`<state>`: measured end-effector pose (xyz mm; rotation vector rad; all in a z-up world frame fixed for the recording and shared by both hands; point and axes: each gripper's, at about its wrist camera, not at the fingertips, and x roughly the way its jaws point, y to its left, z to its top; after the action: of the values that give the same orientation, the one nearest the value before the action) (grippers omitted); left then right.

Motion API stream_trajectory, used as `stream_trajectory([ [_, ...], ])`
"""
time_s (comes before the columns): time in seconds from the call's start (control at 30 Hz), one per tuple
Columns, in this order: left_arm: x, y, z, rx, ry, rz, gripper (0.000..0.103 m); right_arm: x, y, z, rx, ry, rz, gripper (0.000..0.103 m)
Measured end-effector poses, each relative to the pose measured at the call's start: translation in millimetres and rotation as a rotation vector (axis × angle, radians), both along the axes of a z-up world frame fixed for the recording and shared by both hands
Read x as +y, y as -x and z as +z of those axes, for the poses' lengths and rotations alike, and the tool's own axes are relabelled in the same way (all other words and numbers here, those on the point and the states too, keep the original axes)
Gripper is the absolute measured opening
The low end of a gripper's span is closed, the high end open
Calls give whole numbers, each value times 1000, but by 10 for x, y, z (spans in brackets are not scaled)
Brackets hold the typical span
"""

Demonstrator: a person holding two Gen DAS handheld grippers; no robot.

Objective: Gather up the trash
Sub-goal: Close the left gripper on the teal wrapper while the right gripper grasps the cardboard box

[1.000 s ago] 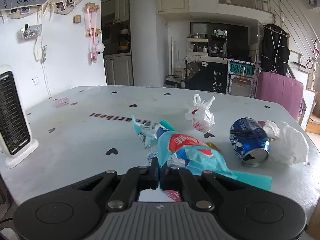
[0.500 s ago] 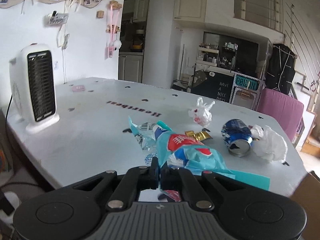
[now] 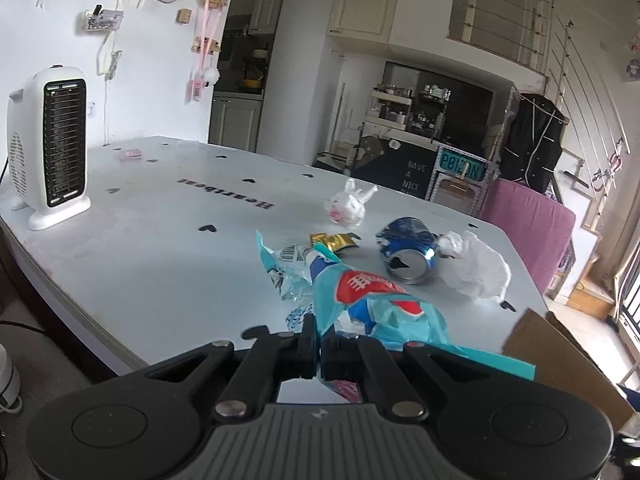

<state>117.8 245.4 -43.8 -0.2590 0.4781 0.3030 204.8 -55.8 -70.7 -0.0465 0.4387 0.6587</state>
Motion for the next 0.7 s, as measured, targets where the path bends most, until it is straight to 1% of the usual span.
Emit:
stream_trajectory([
  [0.03, -26, 14, 5, 0, 2, -3, 1, 17, -2, -26, -7, 7, 2, 94],
  [0.07, -51, 21, 14, 0, 3, -4, 1, 24, 10, -26, -6, 7, 9, 88],
  [0.1, -80, 32, 23, -2, 4, -6, 0, 27, 5, -30, 7, 5, 19, 80],
  [0.2, -156, 69, 73, -7, 9, -12, 0, 17, 11, 35, 31, 23, 5, 79],
  [0.33, -271, 122, 169, -23, -6, -27, 0, -73, -31, 250, 109, 2, -32, 79],
  [0.47, -405, 163, 273, -47, -19, -48, 0, -186, -34, 433, 148, -14, -87, 79],
  [0.53, -480, 188, 334, -61, -24, -59, 0, -260, -13, 510, 156, -28, -114, 79],
  [0.7, -697, 209, 472, -83, -43, -101, 0, -419, 77, 657, 146, -42, -162, 79],
])
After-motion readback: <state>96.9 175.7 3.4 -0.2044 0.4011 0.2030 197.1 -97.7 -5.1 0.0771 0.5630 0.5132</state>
